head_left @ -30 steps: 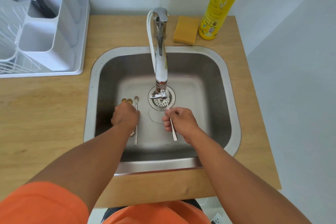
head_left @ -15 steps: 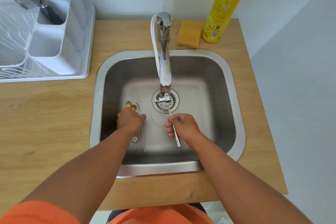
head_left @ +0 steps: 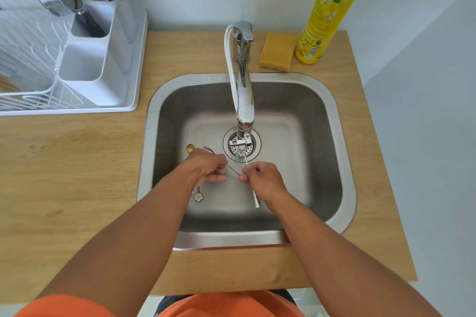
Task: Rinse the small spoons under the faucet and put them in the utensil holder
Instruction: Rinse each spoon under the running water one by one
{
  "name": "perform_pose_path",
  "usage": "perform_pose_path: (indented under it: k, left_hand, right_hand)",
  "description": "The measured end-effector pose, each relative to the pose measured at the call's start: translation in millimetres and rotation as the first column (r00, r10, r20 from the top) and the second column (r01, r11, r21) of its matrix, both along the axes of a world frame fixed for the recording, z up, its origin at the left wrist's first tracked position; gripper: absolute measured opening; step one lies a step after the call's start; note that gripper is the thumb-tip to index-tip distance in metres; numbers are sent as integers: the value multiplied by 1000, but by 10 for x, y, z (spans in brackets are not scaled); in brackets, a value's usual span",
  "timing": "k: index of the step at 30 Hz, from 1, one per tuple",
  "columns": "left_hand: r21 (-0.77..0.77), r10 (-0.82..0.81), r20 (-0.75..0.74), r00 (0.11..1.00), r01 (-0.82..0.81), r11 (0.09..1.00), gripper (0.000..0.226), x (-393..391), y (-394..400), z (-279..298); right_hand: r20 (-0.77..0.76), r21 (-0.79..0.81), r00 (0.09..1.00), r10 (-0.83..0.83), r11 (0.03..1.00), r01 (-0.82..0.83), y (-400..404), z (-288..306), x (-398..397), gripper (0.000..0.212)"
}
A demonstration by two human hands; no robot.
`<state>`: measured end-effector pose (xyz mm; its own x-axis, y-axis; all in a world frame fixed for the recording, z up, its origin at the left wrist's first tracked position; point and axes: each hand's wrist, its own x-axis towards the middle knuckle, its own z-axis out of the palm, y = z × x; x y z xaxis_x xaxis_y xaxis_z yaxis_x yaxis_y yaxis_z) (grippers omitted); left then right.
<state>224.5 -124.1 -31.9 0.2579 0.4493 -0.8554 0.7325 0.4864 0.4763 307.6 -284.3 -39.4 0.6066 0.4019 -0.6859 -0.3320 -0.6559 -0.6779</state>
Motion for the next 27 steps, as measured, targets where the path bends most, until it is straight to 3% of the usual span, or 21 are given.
perform_pose_path:
  k: [4, 10, 15, 19, 27]
  left_hand:
    - [-90, -1, 6, 1000, 1, 996, 12, 1, 108, 67]
    - [-138, 69, 60, 996, -61, 989, 13, -47, 108, 71]
    - [-132, 18, 81, 997, -8, 991, 25, -152, 25, 44]
    - [-86, -4, 98, 995, 13, 996, 22, -181, -12, 90]
    - [-2, -22, 166, 986, 23, 1000, 15, -145, 24, 237]
  right_hand:
    - [11, 13, 999, 41, 999, -41, 29, -9, -31, 18]
    - [-181, 119, 981, -70, 989, 93, 65, -16, -86, 19]
    - [-269, 126, 955, -123, 979, 161, 31, 1, -41, 14]
    - [-279, 112, 947, -158, 974, 195, -23, -12, 12, 14]
    - [-272, 147, 960, -69, 983, 112, -32, 51, 43, 16]
